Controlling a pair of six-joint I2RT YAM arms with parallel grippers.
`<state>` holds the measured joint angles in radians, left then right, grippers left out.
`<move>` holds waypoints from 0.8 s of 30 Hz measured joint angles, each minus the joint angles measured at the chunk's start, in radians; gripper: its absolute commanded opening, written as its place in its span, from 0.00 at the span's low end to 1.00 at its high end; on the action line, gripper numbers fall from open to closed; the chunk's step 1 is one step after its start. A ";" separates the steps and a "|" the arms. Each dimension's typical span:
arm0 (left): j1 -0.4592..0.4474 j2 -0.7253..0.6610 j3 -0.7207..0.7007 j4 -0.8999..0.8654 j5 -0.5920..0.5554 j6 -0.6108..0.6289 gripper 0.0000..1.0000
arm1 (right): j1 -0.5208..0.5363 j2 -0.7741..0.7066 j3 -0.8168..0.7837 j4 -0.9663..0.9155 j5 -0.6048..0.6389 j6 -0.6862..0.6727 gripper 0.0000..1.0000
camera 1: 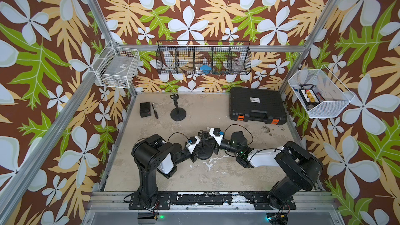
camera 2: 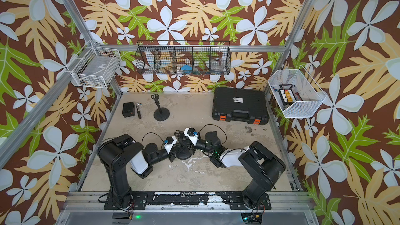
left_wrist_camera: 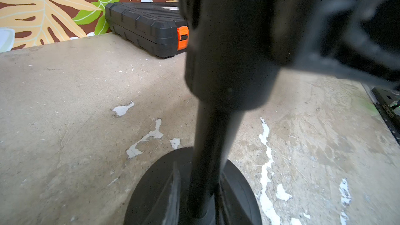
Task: Assemble a microphone stand
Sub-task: Hold the microphone stand pole at the microphone stand base.
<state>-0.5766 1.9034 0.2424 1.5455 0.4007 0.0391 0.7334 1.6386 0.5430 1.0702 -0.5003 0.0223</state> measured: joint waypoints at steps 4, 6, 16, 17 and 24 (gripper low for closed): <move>0.000 0.013 0.004 0.007 0.008 0.008 0.22 | 0.000 0.001 0.000 0.001 0.000 0.000 0.09; 0.000 0.016 0.005 0.010 0.010 0.015 0.21 | 0.000 0.001 0.000 0.001 0.001 0.000 0.19; 0.000 0.013 0.026 -0.018 0.025 0.044 0.19 | -0.031 -0.086 -0.027 -0.212 -0.025 -0.056 0.50; 0.000 0.013 0.026 -0.019 0.025 0.044 0.18 | -0.041 -0.097 -0.029 -0.230 -0.024 -0.062 0.51; 0.000 0.023 0.033 -0.015 0.026 0.052 0.18 | -0.072 -0.142 -0.004 -0.351 -0.049 -0.162 0.52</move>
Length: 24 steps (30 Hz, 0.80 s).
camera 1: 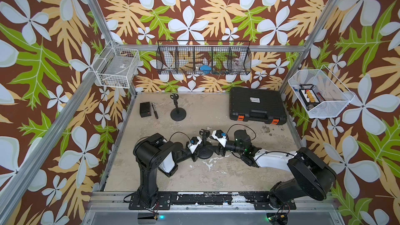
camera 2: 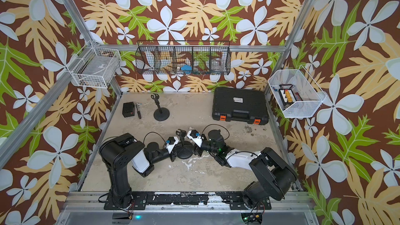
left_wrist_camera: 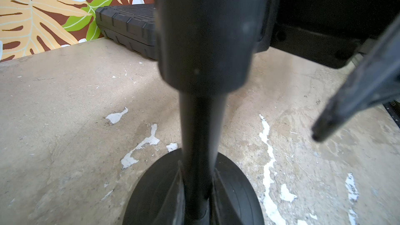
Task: Assemble a microphone stand
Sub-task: Hold the microphone stand pole at the microphone stand base, then screw the microphone stand pole into the microphone stand base.
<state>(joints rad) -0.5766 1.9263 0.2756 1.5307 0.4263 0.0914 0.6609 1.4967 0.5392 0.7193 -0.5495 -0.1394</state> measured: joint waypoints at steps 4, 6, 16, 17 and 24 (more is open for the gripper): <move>0.000 0.000 0.000 0.000 0.001 0.008 0.17 | -0.002 0.017 0.059 -0.045 0.000 -0.048 0.49; 0.000 0.000 0.000 0.000 0.001 0.008 0.17 | -0.004 0.026 0.086 -0.069 -0.004 -0.066 0.49; 0.000 0.000 0.000 0.000 0.001 0.011 0.17 | -0.002 0.060 0.148 -0.112 -0.064 -0.100 0.38; 0.000 0.000 0.001 0.000 0.001 0.011 0.16 | -0.002 0.066 0.152 -0.110 -0.073 -0.099 0.37; 0.000 0.005 0.006 -0.001 0.002 0.014 0.16 | -0.002 0.089 0.154 -0.076 -0.109 -0.050 0.20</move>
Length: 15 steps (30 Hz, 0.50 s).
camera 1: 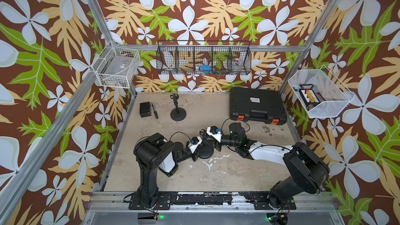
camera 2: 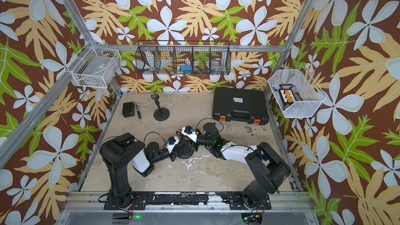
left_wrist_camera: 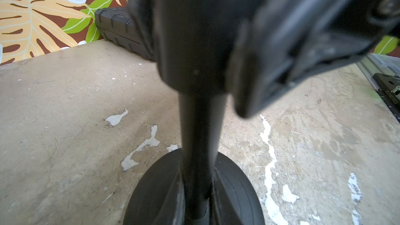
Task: Assemble a microphone stand
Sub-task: Screw the microphone stand pole into the microphone stand base.
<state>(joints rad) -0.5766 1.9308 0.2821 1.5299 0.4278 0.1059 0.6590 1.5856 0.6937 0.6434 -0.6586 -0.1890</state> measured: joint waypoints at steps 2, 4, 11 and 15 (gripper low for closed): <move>0.000 0.000 0.001 0.000 -0.001 0.000 0.16 | 0.000 0.002 -0.008 0.020 0.000 0.009 0.13; 0.000 0.000 0.001 0.000 -0.001 0.000 0.17 | 0.003 0.003 -0.026 0.058 0.005 0.024 0.08; 0.000 -0.013 0.005 -0.040 -0.020 -0.020 0.36 | 0.085 0.008 -0.087 0.189 0.229 0.082 0.00; 0.001 -0.034 -0.008 -0.045 -0.031 -0.030 0.37 | 0.140 -0.005 -0.164 0.305 0.415 0.151 0.00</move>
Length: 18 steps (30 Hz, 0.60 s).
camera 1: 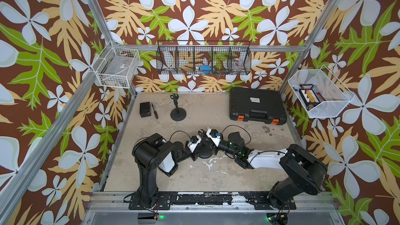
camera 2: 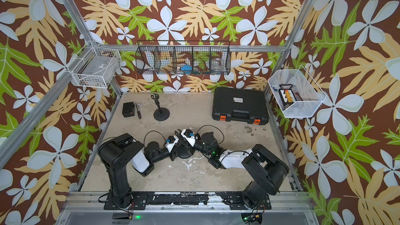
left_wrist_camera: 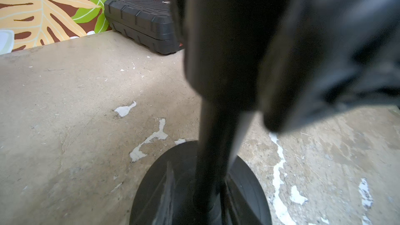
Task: Assemble a microphone stand
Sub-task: Screw the microphone stand pole into the microphone stand base.
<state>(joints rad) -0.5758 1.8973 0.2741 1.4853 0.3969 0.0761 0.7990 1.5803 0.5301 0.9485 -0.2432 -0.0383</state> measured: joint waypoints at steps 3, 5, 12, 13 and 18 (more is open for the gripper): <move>0.004 -0.018 -0.014 0.008 0.000 -0.013 0.37 | 0.024 -0.004 -0.049 0.080 0.119 0.061 0.00; 0.006 -0.023 -0.019 0.018 0.000 -0.021 0.37 | 0.048 -0.004 -0.062 0.106 0.190 0.099 0.00; 0.008 -0.022 -0.010 0.039 0.031 -0.045 0.38 | 0.098 0.011 -0.066 0.138 0.350 0.171 0.00; 0.008 -0.018 -0.005 0.041 0.033 -0.046 0.38 | 0.101 0.014 -0.065 0.142 0.357 0.176 0.00; 0.008 0.012 0.026 0.046 0.054 -0.052 0.38 | 0.116 0.025 -0.046 0.130 0.381 0.191 0.00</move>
<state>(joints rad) -0.5678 1.9095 0.2996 1.5314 0.4507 0.0238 0.9146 1.6051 0.4843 1.0790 0.1383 0.1528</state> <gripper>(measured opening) 0.376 0.237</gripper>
